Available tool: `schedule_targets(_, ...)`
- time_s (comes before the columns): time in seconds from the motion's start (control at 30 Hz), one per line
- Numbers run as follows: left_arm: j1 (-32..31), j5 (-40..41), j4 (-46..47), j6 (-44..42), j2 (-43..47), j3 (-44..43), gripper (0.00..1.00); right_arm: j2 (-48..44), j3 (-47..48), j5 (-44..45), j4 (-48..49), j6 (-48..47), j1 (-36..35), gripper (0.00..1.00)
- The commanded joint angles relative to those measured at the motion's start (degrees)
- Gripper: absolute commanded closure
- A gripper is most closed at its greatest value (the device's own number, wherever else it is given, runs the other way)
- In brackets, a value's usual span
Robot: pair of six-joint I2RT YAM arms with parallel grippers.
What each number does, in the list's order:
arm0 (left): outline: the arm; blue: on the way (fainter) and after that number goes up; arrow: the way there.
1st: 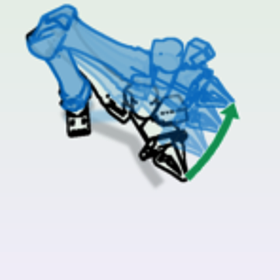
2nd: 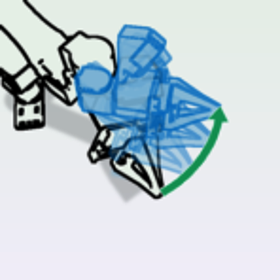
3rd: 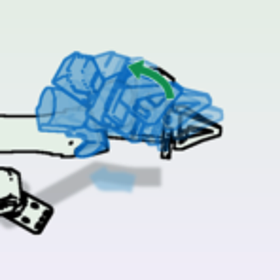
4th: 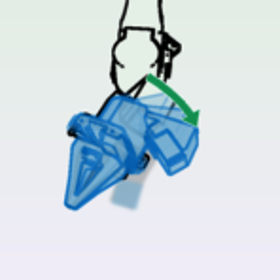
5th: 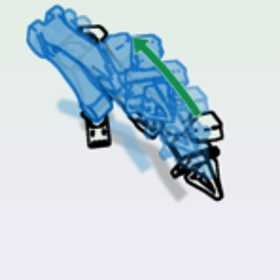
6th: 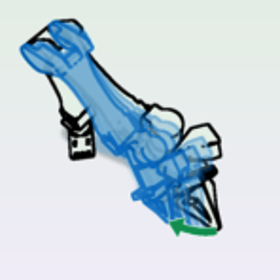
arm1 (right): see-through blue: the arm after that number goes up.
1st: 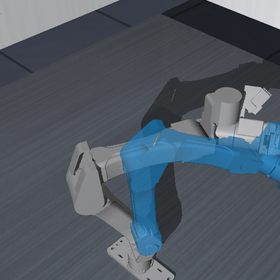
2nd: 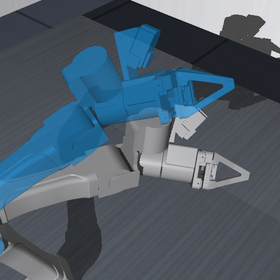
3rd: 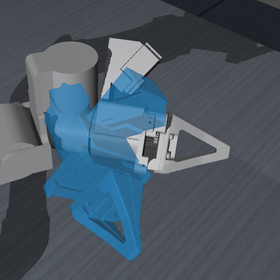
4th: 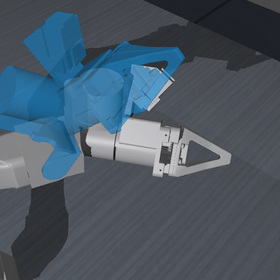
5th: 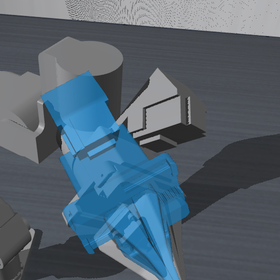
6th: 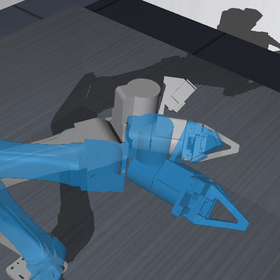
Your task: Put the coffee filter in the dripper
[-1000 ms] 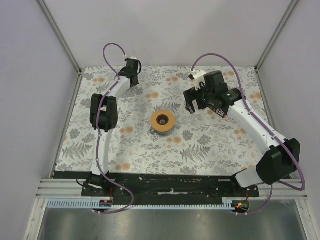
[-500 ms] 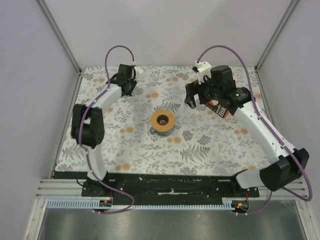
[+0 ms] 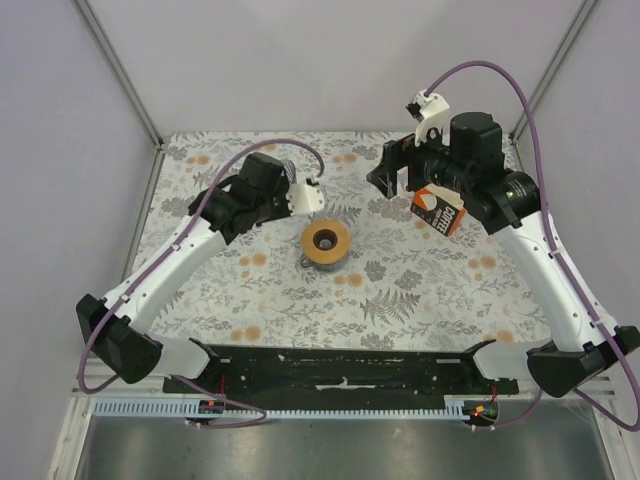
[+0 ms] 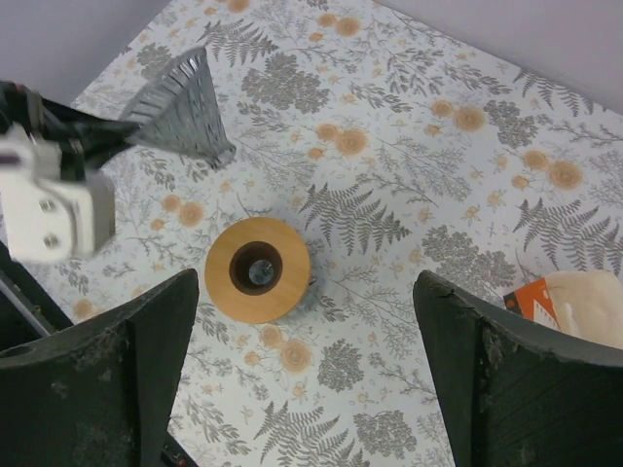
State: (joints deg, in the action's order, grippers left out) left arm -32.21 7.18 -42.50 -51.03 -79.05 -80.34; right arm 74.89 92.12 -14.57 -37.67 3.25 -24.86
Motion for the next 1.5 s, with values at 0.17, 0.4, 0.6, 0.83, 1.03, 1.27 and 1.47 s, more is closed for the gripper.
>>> schedule_targets(0.17, -24.6, 30.5, -17.6, -17.2, 9.5, 6.2, 0.98, 1.2, 8.3, -1.3, -5.3, 1.5, -6.2, 0.02)
schedule_targets(0.4, -40.5, 44.4, -11.9, -27.0, 16.4, 14.4, 0.98, 6.0, 13.4, -1.2, -10.4, 0.1, -12.5, 0.14)
schedule_targets(0.6, -48.4, 47.0, -9.5, -27.6, 18.0, 18.3, 0.98, 8.9, 11.2, -2.4, -9.7, 0.7, -17.8, 0.15)
schedule_targets(0.83, -49.1, 47.1, -9.1, -27.3, 16.5, 17.1, 0.98, 11.9, 7.1, 1.1, -8.6, 0.7, -19.9, 0.17)
schedule_targets(1.03, -49.2, 47.1, -7.1, -28.1, 17.5, 18.8, 0.98, 15.0, 5.3, -0.8, -7.3, 0.8, -20.3, 0.31)
schedule_targets(1.27, -49.2, 47.3, -4.3, -28.8, 17.8, 18.2, 0.98, 17.7, 5.0, -4.0, -6.5, 0.4, -20.4, 0.81)
schedule_targets(1.47, -49.2, 47.1, -2.1, -27.6, 17.6, 17.8, 0.98, 17.5, 4.0, -2.2, -6.5, -1.1, -20.1, 1.0)
